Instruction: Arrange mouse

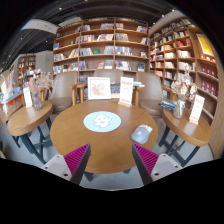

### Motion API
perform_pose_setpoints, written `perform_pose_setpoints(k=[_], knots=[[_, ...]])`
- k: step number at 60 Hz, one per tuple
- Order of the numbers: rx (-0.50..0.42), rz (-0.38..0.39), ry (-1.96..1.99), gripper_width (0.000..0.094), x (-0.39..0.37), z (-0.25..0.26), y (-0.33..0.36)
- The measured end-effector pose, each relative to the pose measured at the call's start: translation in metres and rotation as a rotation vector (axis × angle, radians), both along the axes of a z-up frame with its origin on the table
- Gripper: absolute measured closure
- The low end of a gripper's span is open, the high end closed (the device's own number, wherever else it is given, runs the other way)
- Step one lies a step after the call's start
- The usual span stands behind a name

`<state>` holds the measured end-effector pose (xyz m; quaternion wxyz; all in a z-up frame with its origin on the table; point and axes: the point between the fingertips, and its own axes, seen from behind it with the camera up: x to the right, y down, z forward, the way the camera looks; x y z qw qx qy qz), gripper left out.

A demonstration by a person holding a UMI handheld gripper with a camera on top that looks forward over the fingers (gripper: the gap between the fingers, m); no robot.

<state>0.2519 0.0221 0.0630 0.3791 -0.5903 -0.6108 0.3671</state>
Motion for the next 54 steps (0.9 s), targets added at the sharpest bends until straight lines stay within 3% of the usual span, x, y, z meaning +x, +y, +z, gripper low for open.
perform_pose_setpoints(k=[9,22,54], knots=[[0.016,-0.048,-0.011,0.0081,-0.006,0.015,0.067],[0.007,-0.110,-0.027,0.0073,-0.036,0.000,0.124],[-0.036,-0.095,-0.090,0.0082,-0.107,-0.058,0.144]])
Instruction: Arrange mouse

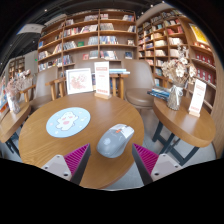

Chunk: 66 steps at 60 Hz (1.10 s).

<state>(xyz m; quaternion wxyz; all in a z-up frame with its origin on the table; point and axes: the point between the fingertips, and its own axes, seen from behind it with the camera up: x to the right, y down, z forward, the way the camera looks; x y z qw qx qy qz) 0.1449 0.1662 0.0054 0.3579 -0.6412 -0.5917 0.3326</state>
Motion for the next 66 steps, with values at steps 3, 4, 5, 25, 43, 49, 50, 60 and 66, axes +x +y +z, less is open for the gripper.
perform_pose_setpoints(k=[3,4,5,25,43,49,50,60,66], knots=[[-0.006,-0.002,-0.004,0.0080,-0.005,-0.003,0.000],[-0.006,-0.002,-0.006,0.0075,-0.008,-0.003,0.001],[-0.007,-0.001,-0.008,0.0076,-0.009,-0.004,0.001],[0.002,0.010,-0.052,0.0076,-0.044,-0.018,-0.002],[-0.003,0.040,-0.091,0.0078,-0.084,-0.022,-0.006],[-0.011,0.040,-0.095,0.0083,-0.096,-0.022,-0.006],[-0.011,0.041,-0.095,0.0085,-0.097,-0.022,-0.006],[0.004,0.040,-0.086,0.0177,-0.104,-0.022,-0.005],[0.009,0.031,-0.072,0.0456,-0.106,-0.021,-0.001]])
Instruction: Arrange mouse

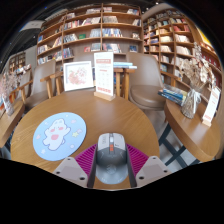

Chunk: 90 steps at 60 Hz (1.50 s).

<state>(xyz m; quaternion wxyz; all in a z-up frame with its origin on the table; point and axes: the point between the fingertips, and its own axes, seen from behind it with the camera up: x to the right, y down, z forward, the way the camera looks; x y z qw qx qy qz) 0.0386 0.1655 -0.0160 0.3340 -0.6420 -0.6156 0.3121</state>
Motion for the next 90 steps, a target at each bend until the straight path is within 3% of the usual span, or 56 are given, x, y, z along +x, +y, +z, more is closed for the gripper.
perform_pose_setpoints(k=[7,15,24,31,42,57,68,74,90], knots=[[0.011,-0.014,-0.023,0.0511,0.000,0.002,0.001],[-0.034,-0.025,0.022,0.0511,-0.001,0.040,-0.016],[-0.070,0.016,0.073,0.0513,-0.019,0.090,-0.062],[-0.089,0.048,0.082,0.0514,-0.038,0.100,-0.104],[-0.084,0.084,0.027,0.0515,-0.061,0.064,-0.162],[-0.042,0.057,-0.045,0.0505,-0.066,0.008,-0.176],[-0.019,0.042,-0.018,0.0397,-0.066,0.004,-0.176],[-0.030,0.042,-0.027,0.0075,-0.062,0.006,-0.181],[0.003,0.037,0.026,0.0094,0.000,0.059,-0.180]])
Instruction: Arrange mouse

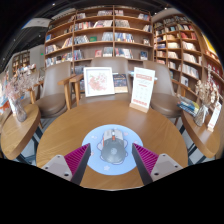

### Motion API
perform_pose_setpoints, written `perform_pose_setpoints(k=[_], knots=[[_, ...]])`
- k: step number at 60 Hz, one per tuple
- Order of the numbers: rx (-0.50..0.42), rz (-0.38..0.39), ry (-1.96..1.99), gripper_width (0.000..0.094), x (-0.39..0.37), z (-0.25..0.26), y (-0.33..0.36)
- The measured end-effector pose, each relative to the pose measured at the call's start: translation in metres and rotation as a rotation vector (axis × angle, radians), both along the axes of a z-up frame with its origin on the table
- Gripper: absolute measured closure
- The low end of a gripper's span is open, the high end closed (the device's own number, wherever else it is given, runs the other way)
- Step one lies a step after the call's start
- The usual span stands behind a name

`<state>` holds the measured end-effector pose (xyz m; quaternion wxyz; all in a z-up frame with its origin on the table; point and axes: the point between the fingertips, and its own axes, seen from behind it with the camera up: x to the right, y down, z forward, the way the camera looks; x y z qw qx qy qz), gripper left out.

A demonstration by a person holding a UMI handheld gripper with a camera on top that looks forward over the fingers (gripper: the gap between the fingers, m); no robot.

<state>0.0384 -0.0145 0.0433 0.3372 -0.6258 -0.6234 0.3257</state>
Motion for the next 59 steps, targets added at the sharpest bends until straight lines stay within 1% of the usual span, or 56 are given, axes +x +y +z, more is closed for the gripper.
perform_pose_setpoints(k=[8,15,27,38,43,49,54,59], knots=[[0.011,0.013,0.019,0.0093,0.060,0.029,0.001],[0.000,0.021,0.025,0.0091,0.115,0.048,0.003],[-0.002,0.012,0.032,0.0092,0.187,0.061,0.010],[0.044,0.026,0.060,0.0091,0.220,0.067,0.015],[0.031,0.035,0.056,0.0093,0.227,0.067,0.013],[0.046,0.040,0.059,0.0090,0.230,0.067,0.016],[0.064,0.029,0.071,0.0082,0.232,0.070,0.018],[0.052,0.036,0.080,0.0087,0.233,0.074,0.015]])
